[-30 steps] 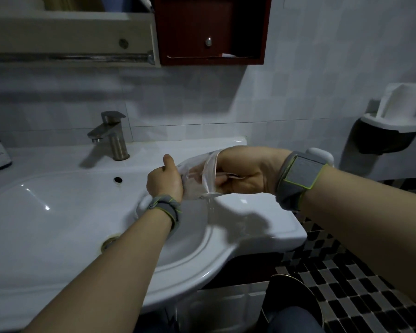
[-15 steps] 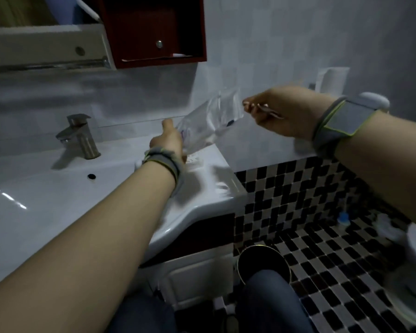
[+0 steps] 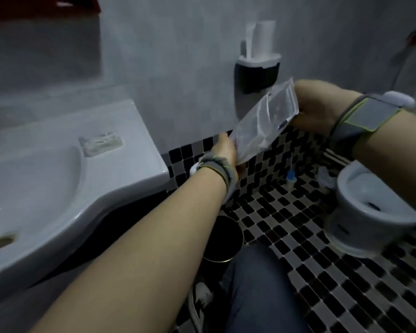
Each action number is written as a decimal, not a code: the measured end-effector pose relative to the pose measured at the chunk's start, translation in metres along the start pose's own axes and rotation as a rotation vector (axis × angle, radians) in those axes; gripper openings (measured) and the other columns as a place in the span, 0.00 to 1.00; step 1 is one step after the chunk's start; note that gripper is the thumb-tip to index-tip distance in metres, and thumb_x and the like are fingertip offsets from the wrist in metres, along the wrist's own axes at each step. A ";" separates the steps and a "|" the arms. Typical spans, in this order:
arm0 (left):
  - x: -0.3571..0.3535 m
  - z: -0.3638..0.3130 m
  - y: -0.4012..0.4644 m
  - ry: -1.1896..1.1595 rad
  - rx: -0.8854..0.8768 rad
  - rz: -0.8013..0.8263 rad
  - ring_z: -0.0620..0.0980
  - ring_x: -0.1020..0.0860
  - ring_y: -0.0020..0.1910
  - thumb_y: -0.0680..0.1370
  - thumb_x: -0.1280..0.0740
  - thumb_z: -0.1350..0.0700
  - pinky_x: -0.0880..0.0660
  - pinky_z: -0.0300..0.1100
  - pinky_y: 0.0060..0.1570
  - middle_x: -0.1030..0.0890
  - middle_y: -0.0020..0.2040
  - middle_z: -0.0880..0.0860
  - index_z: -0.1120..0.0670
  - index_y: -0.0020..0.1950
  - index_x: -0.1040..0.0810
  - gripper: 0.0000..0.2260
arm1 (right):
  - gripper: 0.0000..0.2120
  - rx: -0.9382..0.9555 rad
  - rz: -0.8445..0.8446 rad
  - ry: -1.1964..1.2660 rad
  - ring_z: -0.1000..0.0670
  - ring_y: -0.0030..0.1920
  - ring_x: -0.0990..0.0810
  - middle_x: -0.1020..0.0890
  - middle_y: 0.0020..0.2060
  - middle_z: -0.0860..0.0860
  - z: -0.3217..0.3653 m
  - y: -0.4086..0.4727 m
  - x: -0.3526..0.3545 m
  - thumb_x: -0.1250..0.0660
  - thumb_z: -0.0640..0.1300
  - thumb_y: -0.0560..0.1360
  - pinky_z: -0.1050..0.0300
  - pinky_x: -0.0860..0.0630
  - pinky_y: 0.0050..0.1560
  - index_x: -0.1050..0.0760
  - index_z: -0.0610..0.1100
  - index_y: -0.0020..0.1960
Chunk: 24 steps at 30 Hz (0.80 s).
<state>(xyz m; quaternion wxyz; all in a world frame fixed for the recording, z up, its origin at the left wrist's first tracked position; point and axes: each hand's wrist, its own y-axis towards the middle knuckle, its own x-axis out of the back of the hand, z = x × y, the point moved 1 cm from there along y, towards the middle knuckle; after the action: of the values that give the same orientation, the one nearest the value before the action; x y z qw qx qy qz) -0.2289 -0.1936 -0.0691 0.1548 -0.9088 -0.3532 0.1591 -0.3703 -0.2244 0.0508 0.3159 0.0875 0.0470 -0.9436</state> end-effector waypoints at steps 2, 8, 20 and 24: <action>-0.001 0.029 0.014 0.028 0.143 -0.026 0.55 0.21 0.59 0.80 0.43 0.43 0.26 0.48 0.64 0.19 0.60 0.55 0.56 0.62 0.21 0.21 | 0.15 -0.066 -0.094 -0.109 0.56 0.28 0.22 0.22 0.25 0.51 -0.027 0.019 0.022 0.46 0.29 0.80 0.66 0.25 0.29 0.31 0.40 0.37; 0.039 0.102 0.066 0.101 0.252 -0.201 0.59 0.21 0.58 0.83 0.47 0.43 0.27 0.51 0.64 0.19 0.57 0.59 0.62 0.61 0.22 0.25 | 0.11 -0.250 -0.273 -0.107 0.57 0.21 0.31 0.30 0.32 0.45 -0.117 0.071 0.057 0.44 0.29 0.79 0.68 0.38 0.21 0.31 0.41 0.41; 0.094 0.177 0.144 0.561 0.351 -0.293 0.63 0.28 0.66 0.85 0.50 0.45 0.32 0.47 0.59 0.27 0.70 0.63 0.63 0.72 0.31 0.26 | 0.06 -0.493 -0.272 -0.116 0.53 0.28 0.33 0.27 0.35 0.43 -0.227 0.143 0.056 0.44 0.31 0.79 0.67 0.37 0.20 0.29 0.35 0.52; 0.093 0.183 0.150 0.587 0.368 -0.298 0.64 0.27 0.65 0.83 0.45 0.43 0.31 0.49 0.61 0.27 0.69 0.64 0.64 0.74 0.36 0.29 | 0.06 -0.500 -0.259 -0.084 0.54 0.28 0.32 0.26 0.35 0.43 -0.231 0.154 0.053 0.43 0.32 0.79 0.69 0.36 0.19 0.28 0.36 0.54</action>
<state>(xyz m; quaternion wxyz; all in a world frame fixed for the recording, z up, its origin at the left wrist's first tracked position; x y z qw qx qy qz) -0.1481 -0.2037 -0.3093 0.4315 -0.8113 -0.3879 -0.0715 -0.2872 -0.3447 -0.1910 0.2060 -0.0391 0.2758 -0.9381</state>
